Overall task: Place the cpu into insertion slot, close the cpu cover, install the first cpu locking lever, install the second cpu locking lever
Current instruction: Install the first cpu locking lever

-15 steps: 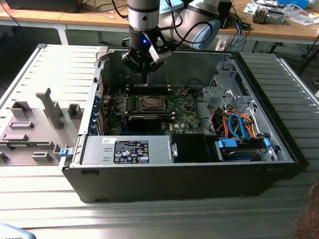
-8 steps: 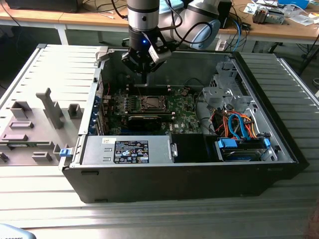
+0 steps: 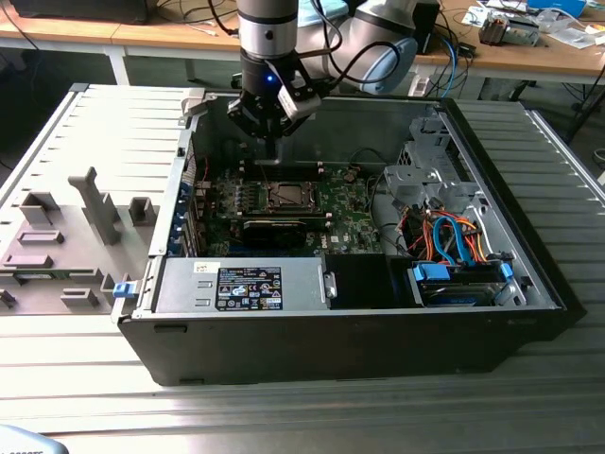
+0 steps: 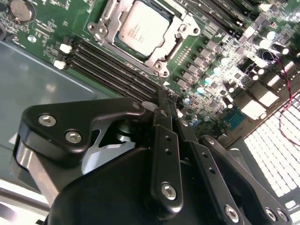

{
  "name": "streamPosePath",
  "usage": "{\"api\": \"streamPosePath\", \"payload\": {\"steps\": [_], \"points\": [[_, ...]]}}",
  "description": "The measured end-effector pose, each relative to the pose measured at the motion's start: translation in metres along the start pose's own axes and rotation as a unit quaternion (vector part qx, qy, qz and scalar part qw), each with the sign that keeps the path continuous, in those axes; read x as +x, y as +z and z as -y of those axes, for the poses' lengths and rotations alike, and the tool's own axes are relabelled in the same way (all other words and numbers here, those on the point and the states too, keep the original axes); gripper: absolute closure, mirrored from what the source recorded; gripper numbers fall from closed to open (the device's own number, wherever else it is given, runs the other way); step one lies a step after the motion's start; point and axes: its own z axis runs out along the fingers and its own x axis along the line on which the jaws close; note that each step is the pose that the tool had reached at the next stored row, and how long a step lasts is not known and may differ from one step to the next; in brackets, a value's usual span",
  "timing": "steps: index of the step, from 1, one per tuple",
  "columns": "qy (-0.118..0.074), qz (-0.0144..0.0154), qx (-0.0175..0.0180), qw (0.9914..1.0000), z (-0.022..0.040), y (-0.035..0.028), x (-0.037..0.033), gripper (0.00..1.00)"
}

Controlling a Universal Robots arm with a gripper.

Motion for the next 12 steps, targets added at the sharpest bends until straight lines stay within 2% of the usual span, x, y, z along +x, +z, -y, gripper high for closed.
{"api": "streamPosePath", "payload": {"steps": [8, 12], "points": [[0.0, 0.0009, 0.0, 1.0, -0.0012, -0.0003, 0.0215, 0.89], [0.0, 0.0015, 0.0001, 1.0, -0.0013, -0.0019, 0.0236, 0.89]]}}
